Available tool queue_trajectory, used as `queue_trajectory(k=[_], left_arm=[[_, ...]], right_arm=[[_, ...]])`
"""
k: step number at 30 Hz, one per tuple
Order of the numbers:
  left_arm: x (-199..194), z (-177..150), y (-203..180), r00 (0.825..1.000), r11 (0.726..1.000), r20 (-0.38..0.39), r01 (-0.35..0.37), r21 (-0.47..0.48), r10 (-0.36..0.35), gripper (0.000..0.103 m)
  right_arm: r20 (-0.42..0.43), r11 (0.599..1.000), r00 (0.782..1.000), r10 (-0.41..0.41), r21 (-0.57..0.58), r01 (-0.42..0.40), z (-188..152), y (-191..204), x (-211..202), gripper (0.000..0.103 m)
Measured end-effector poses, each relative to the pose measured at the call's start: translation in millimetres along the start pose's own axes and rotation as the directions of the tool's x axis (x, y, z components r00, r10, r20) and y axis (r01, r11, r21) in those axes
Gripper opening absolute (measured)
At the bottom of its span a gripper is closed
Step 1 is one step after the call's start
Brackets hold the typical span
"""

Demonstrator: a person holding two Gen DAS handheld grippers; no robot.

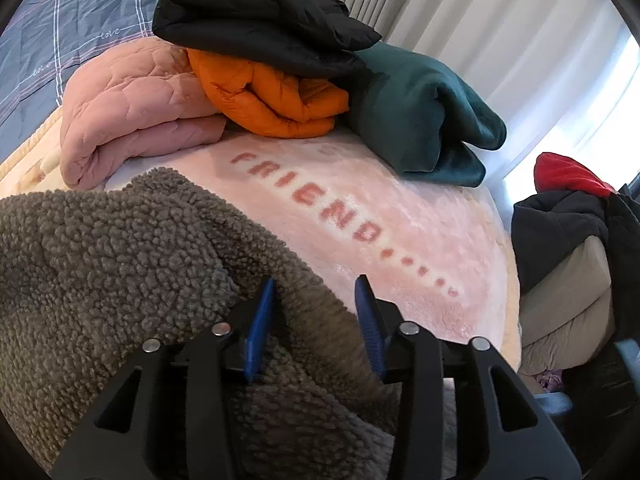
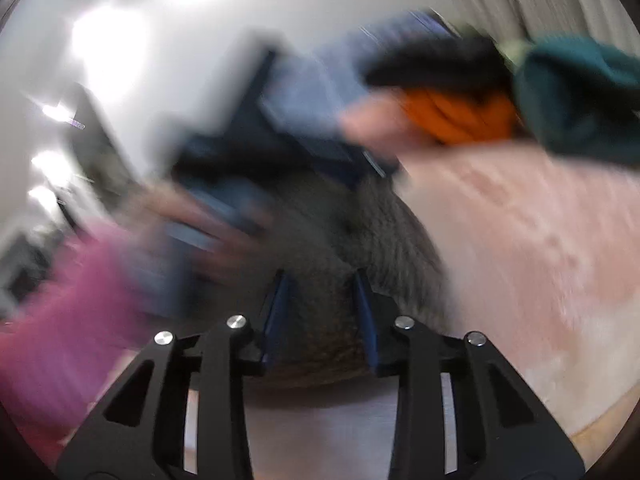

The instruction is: Fold large clothes

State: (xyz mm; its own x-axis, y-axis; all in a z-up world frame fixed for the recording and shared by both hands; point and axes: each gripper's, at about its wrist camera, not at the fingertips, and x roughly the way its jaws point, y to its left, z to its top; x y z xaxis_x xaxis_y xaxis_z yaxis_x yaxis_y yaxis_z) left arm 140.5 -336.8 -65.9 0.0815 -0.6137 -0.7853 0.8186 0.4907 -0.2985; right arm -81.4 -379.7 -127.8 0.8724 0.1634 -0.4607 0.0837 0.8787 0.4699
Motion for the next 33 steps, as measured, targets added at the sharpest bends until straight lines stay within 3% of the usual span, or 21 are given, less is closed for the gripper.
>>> queue_trajectory(k=[4,8,10,12,13,15,17,18,19,21,22,25,29,31,32,33], left_arm=[[-1,0,-5,1.0,1.0,0.019,0.02,0.009,-0.02,0.05],[-44,-1,-14,0.986,0.997,0.147,0.075,0.036,-0.079,0.05],[-74,-5,-18,0.972,0.995,0.226,0.049,0.085,-0.068,0.05],[-101,-10,-17,0.954,0.988,0.299,-0.07,0.135,0.027,0.05],[-112,-12,-10,0.94,0.975,0.32,-0.169,0.145,0.115,0.05],[-114,-16,8,0.918,0.941,0.306,-0.307,0.142,0.253,0.05],[-97,-21,42,0.871,0.877,0.225,-0.468,0.111,0.436,0.05],[-79,-27,65,0.837,0.834,0.157,-0.542,0.1,0.525,0.058],[-69,-32,78,0.843,0.839,0.135,-0.534,0.1,0.52,0.06],[-49,-41,106,0.874,0.877,0.086,-0.481,0.02,0.478,0.06],[-47,-40,110,0.879,0.882,0.09,-0.471,0.003,0.469,0.06],[-41,-33,104,0.87,0.872,0.08,-0.489,0.027,0.486,0.06],[-49,-36,105,0.874,0.878,0.1,-0.479,0.011,0.475,0.06],[-65,-39,107,0.877,0.887,0.149,-0.462,0.004,0.457,0.06],[-78,-40,108,0.871,0.887,0.189,-0.461,0.0,0.453,0.062],[-89,-39,109,0.851,0.872,0.215,-0.489,-0.007,0.479,0.062]], right_arm=[[-0.048,0.985,0.996,0.071,0.162,-0.063,-3,-26,6,0.035],[-0.072,0.996,0.997,0.034,0.086,-0.028,1,-17,4,0.035],[-0.072,0.994,0.997,0.029,0.104,-0.022,2,-18,6,0.036],[-0.075,0.992,0.996,0.042,0.122,-0.033,3,-20,7,0.036],[-0.078,0.992,0.996,0.042,0.124,-0.033,7,-19,8,0.036],[-0.077,0.993,0.996,0.034,0.118,-0.024,7,-18,9,0.036],[-0.074,0.994,0.997,0.021,0.113,-0.012,8,-16,10,0.036],[-0.071,0.994,0.997,0.012,0.107,-0.004,8,-15,10,0.036],[-0.068,0.995,0.998,0.012,0.101,-0.005,9,-13,10,0.036],[-0.063,0.997,0.998,0.006,0.079,-0.001,11,-6,12,0.036],[-0.061,0.997,0.998,-0.015,0.072,0.02,11,-2,10,0.036],[-0.062,0.995,0.995,-0.08,0.053,0.083,14,6,13,0.036],[-0.078,0.996,0.996,-0.036,0.08,0.042,14,-2,13,0.036],[-0.084,0.996,0.996,-0.033,0.079,0.039,14,-4,13,0.037],[-0.084,0.996,0.995,-0.054,0.066,0.06,13,-2,11,0.038],[-0.084,0.995,0.994,-0.074,0.055,0.079,12,0,10,0.041]])
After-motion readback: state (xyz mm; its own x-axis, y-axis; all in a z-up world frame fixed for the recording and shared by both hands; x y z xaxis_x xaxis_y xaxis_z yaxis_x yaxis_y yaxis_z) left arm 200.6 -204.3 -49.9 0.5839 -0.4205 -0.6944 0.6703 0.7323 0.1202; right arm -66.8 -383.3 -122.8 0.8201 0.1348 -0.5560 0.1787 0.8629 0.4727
